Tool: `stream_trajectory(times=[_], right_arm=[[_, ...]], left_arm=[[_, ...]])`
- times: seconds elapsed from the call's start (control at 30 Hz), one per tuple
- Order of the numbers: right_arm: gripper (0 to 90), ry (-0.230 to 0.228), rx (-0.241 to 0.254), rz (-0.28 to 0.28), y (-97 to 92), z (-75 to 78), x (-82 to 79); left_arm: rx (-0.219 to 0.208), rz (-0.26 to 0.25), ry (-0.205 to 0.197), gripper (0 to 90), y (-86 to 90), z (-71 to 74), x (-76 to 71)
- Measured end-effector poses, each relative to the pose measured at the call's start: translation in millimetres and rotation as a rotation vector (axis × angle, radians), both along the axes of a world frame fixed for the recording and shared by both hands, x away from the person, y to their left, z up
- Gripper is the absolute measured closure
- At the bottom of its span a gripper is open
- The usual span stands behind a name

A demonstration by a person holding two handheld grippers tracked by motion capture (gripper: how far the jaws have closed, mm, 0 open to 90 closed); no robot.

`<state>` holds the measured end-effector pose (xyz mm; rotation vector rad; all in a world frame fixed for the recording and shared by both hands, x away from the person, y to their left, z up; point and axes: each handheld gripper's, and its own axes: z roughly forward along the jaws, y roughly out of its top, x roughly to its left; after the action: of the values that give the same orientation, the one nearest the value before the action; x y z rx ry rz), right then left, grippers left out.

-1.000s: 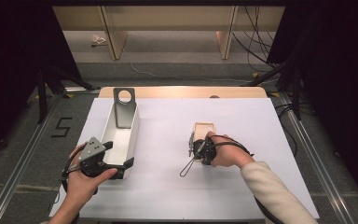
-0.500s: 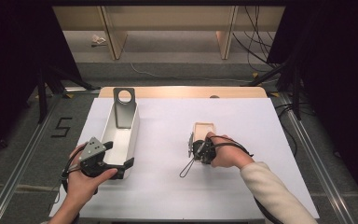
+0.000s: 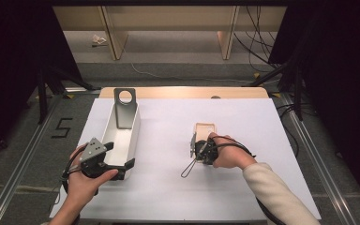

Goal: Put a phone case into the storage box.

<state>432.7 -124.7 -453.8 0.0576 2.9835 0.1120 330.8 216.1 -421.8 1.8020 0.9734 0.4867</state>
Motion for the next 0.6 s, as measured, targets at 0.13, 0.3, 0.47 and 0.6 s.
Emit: stream_trajectory(times=[0.13, 0.3, 0.47, 0.6], right_arm=[[87.0, 0.001, 0.016, -0.005, -2.6, 0.3, -0.3], [87.4, 0.001, 0.04, -0.015, -5.6, 0.4, -0.7], [87.6, 0.003, 0.072, -0.024, -9.5, 0.9, -0.4], [87.8, -0.002, 0.096, -0.024, -12.8, 2.3, -1.9]], left_arm=[[-0.001, 0.001, 0.001, 0.0, 0.3, 0.0, 0.1], [0.0, 0.0, 0.0, 0.0, 0.0, 0.2, 0.1], [-0.002, 0.002, 0.001, 0.0, 0.5, 0.1, 0.2], [-0.001, 0.002, 0.001, 0.0, 0.5, -0.1, 0.2]])
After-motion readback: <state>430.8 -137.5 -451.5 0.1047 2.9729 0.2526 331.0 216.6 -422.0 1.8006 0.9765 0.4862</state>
